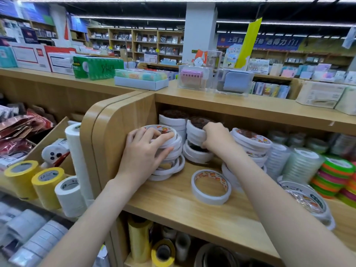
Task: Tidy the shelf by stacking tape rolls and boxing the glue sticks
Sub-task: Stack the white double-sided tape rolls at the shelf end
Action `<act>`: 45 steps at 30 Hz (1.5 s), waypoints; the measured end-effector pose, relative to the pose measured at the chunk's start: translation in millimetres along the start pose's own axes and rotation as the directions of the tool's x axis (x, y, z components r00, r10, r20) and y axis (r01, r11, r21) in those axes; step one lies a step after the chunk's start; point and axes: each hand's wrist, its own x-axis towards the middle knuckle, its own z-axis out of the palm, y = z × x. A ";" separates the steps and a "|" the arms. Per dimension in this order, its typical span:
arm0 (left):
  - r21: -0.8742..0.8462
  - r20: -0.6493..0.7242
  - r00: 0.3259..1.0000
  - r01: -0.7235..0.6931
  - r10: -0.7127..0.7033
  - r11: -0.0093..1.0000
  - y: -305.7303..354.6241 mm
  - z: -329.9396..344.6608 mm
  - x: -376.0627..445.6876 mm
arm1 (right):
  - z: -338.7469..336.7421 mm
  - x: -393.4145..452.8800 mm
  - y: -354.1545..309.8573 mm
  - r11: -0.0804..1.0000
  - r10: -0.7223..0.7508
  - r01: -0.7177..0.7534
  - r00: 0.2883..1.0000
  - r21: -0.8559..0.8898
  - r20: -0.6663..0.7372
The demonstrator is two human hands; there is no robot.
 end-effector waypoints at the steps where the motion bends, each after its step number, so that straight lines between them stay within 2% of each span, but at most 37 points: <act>1: -0.001 -0.005 1.000 0.000 0.000 1.000 -0.1 0.3 -0.4 | -2.9 5.7 -2.5 0.999 0.032 -0.032 0.999 0.006 0.040; 3: -0.004 -0.010 1.000 -0.002 0.002 1.000 -0.6 1.1 -0.6 | -5.6 11.4 -4.7 0.998 0.061 -0.063 0.989 0.008 0.137; 4: -0.003 -0.013 1.000 -0.004 0.004 1.000 -1.0 1.8 -0.5 | -4.0 11.5 -4.1 0.998 0.055 -0.059 0.989 0.022 0.138; 7: -0.005 -0.020 1.000 0.000 0.000 1.000 -2.2 3.6 -0.5 | 7.3 6.1 2.3 0.999 0.016 -0.014 0.999 0.040 -0.047; 8: -0.009 -0.018 1.000 0.001 -0.001 1.000 -2.1 4.1 -0.5 | 9.7 4.4 2.9 0.999 0.006 -0.004 0.998 0.032 -0.060; 12: -0.013 -0.022 1.000 -0.004 0.003 1.000 -2.1 4.7 -0.8 | 3.8 9.9 -5.2 0.991 0.067 -0.055 0.992 -0.120 0.103; 15: -0.015 -0.023 1.000 -0.001 0.000 1.000 -2.0 4.1 -0.7 | -2.3 14.8 -7.8 0.989 0.105 -0.089 0.986 -0.120 0.129; 17: -0.012 -0.026 1.000 -0.001 0.001 1.000 -1.9 4.2 -0.6 | -4.1 12.9 -6.6 0.993 0.093 -0.081 0.986 -0.086 0.138; 20: -0.010 -0.026 1.000 -0.003 0.003 1.000 -2.2 3.9 -0.1 | -7.8 2.7 -3.9 0.999 0.033 -0.033 0.997 -0.003 0.069; 25: -0.018 -0.032 0.999 0.002 -0.003 1.000 -1.1 4.7 -0.1 | -9.7 -15.9 -3.2 0.997 -0.037 0.042 0.997 -0.071 0.064; 31: -0.017 -0.027 1.000 0.006 -0.006 1.000 -0.8 4.7 0.2 | 10.8 -39.7 1.8 0.991 -0.107 0.096 0.986 -0.092 -0.124; 34: -0.021 -0.037 0.999 0.002 -0.003 1.000 -0.5 4.9 -0.2 | 26.6 -63.1 7.3 0.987 -0.147 0.158 0.944 0.012 -0.296; 38: -0.024 -0.070 0.998 -0.010 0.009 1.000 -1.4 7.3 0.2 | 47.0 -78.7 19.3 0.969 -0.231 0.246 0.883 -0.017 -0.409; 40: -0.023 -0.077 0.997 -0.002 0.000 1.000 -0.8 8.4 0.6 | 54.1 -73.8 17.8 0.972 -0.233 0.216 0.897 -0.089 -0.374; 45: -0.028 -0.067 0.998 0.001 -0.002 1.000 -0.7 8.6 0.9 | 43.0 -44.4 -4.1 0.952 -0.098 0.025 0.969 -0.304 -0.228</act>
